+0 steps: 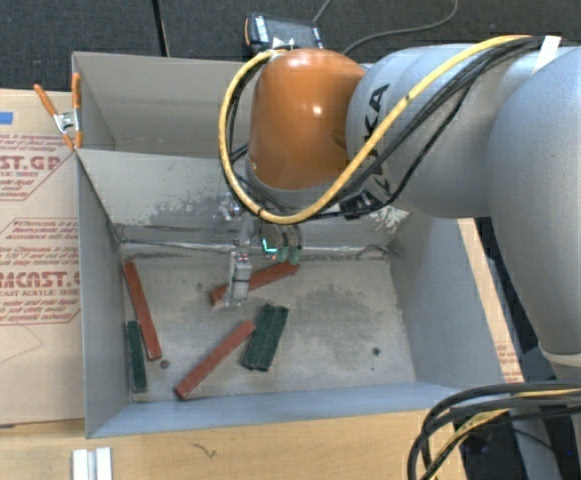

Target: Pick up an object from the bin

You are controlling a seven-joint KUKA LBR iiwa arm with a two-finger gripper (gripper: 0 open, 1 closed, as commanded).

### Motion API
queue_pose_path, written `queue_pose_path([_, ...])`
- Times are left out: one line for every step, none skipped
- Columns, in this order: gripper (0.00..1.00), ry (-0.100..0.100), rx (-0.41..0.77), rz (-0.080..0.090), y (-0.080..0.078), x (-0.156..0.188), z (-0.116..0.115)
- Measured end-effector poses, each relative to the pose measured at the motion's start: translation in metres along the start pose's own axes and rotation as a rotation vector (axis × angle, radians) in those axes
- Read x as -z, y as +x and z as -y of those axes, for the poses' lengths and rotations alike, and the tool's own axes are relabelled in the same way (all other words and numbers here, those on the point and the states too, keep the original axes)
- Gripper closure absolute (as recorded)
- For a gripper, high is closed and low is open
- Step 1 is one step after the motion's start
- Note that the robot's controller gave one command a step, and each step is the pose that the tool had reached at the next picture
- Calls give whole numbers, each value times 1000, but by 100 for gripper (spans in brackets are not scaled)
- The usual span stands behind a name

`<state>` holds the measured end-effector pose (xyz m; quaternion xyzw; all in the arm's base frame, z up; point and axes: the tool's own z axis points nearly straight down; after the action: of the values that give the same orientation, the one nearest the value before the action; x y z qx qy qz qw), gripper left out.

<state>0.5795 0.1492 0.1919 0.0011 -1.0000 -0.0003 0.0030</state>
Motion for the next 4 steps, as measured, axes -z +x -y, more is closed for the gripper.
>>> queue_pose_path([0,0,5,-1,26,-126,46])
queue_pose_path([0,-2,7,6,24,-122,45])
queue_pose_path([0,1,312,10,-15,-121,68])
queue_pose_path([100,0,312,10,-15,-120,68])
